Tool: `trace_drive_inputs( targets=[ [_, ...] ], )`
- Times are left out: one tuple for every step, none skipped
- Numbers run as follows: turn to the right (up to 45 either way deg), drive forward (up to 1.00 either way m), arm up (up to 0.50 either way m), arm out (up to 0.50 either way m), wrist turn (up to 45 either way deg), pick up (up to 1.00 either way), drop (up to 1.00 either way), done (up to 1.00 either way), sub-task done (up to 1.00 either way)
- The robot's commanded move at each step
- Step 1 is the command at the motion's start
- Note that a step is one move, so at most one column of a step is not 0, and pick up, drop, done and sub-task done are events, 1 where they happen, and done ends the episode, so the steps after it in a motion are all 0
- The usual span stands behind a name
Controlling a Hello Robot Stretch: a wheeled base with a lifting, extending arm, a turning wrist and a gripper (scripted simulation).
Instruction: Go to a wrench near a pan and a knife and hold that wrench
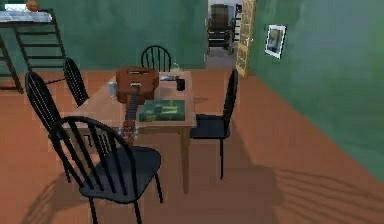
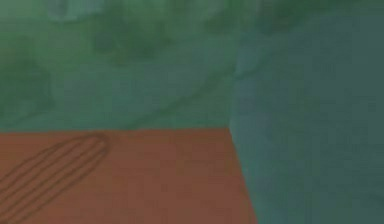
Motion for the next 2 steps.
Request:
trace_drive_inputs(
  targets=[
    [0.0, 0.10, 0.00, 0.00, 0.0, 0.00, 0.00, 0.00, 0.00],
    [-45.0, 0.00, 0.00, 0.00, 0.0, 0.00, 0.00, 0.00, 0.00]
  ],
)
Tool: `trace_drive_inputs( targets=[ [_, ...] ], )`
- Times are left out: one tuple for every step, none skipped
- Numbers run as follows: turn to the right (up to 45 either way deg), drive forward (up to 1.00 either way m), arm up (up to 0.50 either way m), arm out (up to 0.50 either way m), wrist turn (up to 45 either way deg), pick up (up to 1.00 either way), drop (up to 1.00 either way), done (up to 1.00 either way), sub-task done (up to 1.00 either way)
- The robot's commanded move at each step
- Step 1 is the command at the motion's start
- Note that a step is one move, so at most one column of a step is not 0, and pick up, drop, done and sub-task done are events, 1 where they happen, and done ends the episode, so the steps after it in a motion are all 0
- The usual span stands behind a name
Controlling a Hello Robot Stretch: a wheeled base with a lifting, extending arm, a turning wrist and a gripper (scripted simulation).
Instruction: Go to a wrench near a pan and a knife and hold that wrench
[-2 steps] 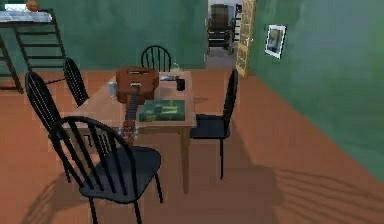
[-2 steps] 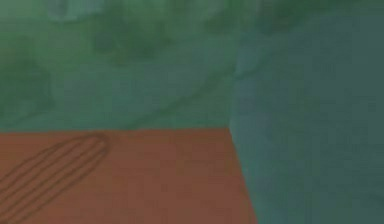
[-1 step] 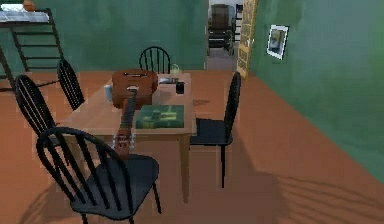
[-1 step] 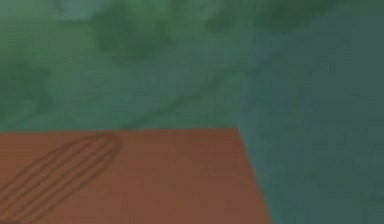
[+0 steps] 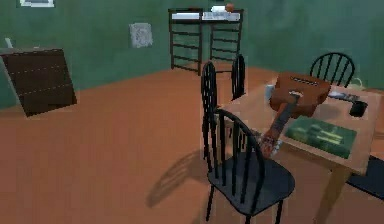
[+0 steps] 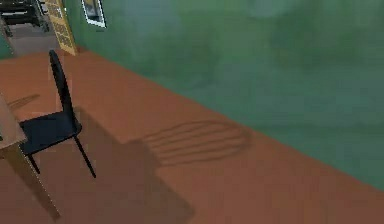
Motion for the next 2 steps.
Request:
trace_drive_inputs(
  targets=[
    [-42.0, 0.00, 0.00, 0.00, 0.0, 0.00, 0.00, 0.00, 0.00],
    [0.0, 1.00, 0.00, 0.00, 0.0, 0.00, 0.00, 0.00, 0.00]
  ],
)
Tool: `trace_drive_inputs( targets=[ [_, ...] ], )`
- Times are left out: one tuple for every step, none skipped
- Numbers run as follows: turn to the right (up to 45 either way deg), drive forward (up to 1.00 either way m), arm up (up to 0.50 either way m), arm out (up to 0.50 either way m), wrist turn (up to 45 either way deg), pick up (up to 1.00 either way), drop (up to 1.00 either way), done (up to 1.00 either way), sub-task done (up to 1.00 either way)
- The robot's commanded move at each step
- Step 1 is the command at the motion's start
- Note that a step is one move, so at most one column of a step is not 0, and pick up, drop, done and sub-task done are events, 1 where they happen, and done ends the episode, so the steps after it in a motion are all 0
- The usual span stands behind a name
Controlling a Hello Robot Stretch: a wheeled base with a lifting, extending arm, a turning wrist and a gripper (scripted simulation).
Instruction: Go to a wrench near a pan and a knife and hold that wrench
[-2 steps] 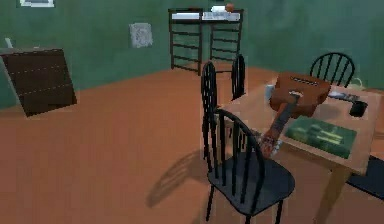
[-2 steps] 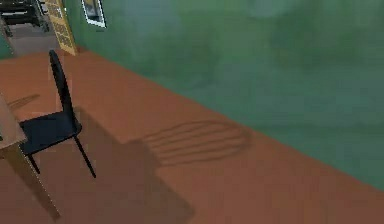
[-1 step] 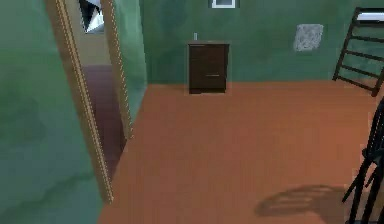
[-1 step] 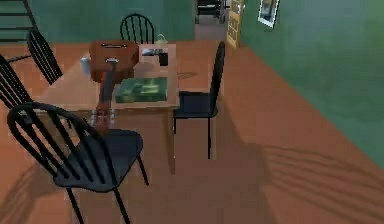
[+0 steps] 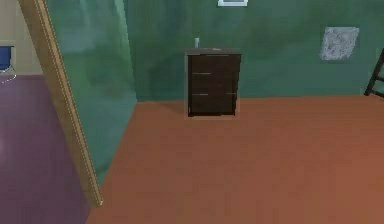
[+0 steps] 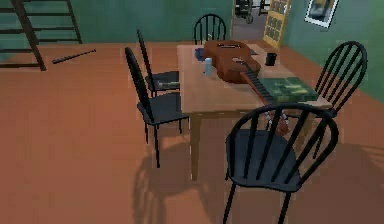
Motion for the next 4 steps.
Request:
trace_drive_inputs(
  targets=[
    [-12.0, 0.00, 0.00, 0.00, 0.0, 0.00, 0.00, 0.00, 0.00],
    [0.0, 0.20, 0.00, 0.00, 0.0, 0.00, 0.00, 0.00, 0.00],
    [6.0, 0.00, 0.00, 0.00, 0.0, 0.00, 0.00, 0.00, 0.00],
    [0.0, 0.45, 0.00, 0.00, 0.0, 0.00, 0.00, 0.00, 0.00]
  ],
)
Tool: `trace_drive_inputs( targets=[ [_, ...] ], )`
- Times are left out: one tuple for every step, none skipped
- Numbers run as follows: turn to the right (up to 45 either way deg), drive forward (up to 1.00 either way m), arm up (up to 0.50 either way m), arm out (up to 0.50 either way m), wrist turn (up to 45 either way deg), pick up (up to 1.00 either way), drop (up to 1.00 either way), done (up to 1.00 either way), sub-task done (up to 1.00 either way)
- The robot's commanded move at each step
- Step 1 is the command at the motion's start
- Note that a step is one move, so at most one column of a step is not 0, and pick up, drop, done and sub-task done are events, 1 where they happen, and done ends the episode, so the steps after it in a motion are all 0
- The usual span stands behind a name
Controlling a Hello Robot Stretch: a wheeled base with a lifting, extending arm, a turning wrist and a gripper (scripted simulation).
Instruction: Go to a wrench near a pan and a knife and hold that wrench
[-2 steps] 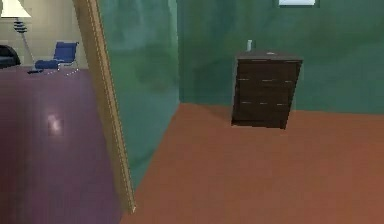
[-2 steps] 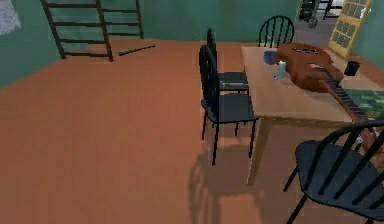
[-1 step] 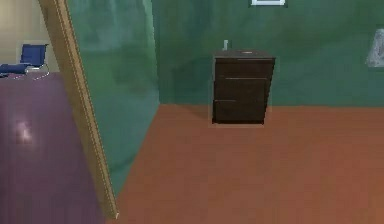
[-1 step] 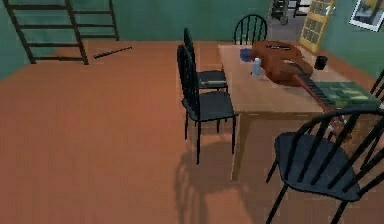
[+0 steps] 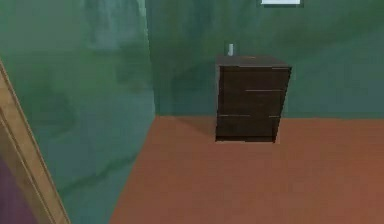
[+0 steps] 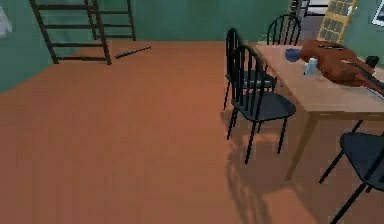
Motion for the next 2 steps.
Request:
trace_drive_inputs(
  targets=[
    [-45.0, 0.00, 0.00, 0.00, 0.0, 0.00, 0.00, 0.00, 0.00],
    [-33.0, 0.00, 0.00, 0.00, 0.0, 0.00, 0.00, 0.00, 0.00]
  ],
)
